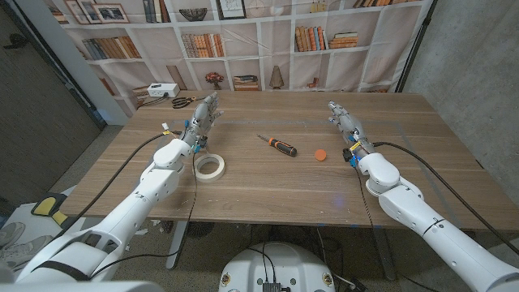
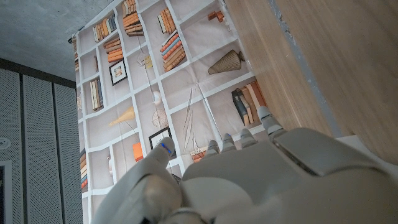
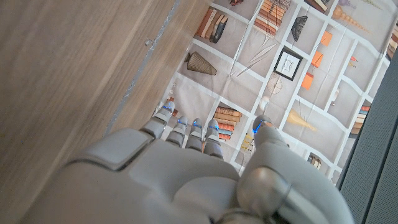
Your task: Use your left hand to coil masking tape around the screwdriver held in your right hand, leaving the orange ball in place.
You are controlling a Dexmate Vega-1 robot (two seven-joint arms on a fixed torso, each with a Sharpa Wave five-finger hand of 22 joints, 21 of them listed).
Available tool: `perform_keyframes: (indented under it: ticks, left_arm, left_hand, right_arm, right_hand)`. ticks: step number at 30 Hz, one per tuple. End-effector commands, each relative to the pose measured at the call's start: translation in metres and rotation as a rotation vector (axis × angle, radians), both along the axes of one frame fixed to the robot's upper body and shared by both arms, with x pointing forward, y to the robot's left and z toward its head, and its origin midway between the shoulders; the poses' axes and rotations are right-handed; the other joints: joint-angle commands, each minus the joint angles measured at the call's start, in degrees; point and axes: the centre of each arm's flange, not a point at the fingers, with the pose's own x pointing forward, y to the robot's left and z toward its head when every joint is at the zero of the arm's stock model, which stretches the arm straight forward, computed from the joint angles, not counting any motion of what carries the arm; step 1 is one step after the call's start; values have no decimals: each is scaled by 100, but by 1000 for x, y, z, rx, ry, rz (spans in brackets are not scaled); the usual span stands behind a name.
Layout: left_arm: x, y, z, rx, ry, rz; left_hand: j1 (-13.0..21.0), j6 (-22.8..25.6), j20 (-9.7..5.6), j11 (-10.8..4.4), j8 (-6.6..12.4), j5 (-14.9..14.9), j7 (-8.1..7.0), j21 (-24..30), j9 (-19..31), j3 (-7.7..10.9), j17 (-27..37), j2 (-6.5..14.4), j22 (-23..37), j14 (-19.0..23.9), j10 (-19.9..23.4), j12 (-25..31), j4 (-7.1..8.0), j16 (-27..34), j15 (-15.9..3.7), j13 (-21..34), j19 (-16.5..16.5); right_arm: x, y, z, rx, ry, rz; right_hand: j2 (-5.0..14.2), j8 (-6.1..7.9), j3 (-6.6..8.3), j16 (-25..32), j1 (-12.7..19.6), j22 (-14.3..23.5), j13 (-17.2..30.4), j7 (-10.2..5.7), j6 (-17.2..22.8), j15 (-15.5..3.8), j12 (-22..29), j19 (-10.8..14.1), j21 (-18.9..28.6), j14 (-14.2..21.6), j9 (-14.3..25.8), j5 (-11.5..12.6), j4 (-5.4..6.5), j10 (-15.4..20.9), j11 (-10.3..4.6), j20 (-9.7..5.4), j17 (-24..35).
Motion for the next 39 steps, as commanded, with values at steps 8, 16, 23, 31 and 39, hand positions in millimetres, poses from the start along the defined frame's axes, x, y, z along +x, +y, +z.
perform_keyframes:
  ticks: [8, 16, 23, 31, 39]
  left_arm:
    - [-22, -4, 8, 82, -27, 122]
    - [-32, 4, 7, 91, -26, 123]
    - [-38, 10, 2, 90, -23, 125]
    - [-43, 14, -2, 85, -23, 127]
    - [-44, 14, -4, 80, -26, 120]
  left_hand:
    - [105, 535, 220, 128, 73, -88, 58, 16, 15, -32, 40, -13, 40, 691, 574, 180, -112, 139, 209, 56, 73]
    - [149, 680, 225, 185, 66, -132, 80, 10, 17, -27, 49, -28, 47, 952, 796, 229, -162, 182, 221, 65, 158]
    - [156, 706, 228, 197, 59, -145, 52, 8, 18, -29, 52, -33, 49, 997, 823, 229, -172, 183, 232, 68, 179]
    - [159, 717, 230, 195, 52, -154, 45, 5, 19, -32, 55, -40, 51, 1018, 836, 226, -178, 180, 234, 70, 190]
    - [159, 719, 232, 200, 41, -164, 38, 0, 20, -39, 58, -51, 52, 1031, 847, 221, -184, 172, 241, 72, 201]
  right_arm:
    - [-18, 16, 27, -348, 0, -83]
    - [-29, 36, 34, -523, 0, -149]
    - [-36, 58, 40, -688, 7, -202]
    - [-38, 76, 41, -798, 12, -214]
    - [-42, 92, 42, -898, -13, -273]
  right_hand:
    - [79, 66, 127, 171, 334, 37, 33, -39, 252, 32, 75, 215, 108, 531, 21, -93, -171, 283, -21, 376, 63]
    - [98, 61, 144, 166, 379, 41, 36, -58, 265, 11, 79, 213, 103, 538, 22, -107, -181, 325, -48, 376, 71]
    - [103, 56, 147, 157, 399, 42, 39, -74, 272, -35, 73, 213, 100, 525, 24, -121, -180, 334, -65, 371, 80]
    - [119, 64, 161, 151, 446, 44, 43, -80, 323, -84, 72, 241, 106, 530, 26, -130, -188, 366, -79, 347, 86]
    - [46, 53, 184, 126, 584, 42, 53, -12, 308, -179, 70, 283, 111, 516, 31, -120, -261, 406, -146, 314, 85]
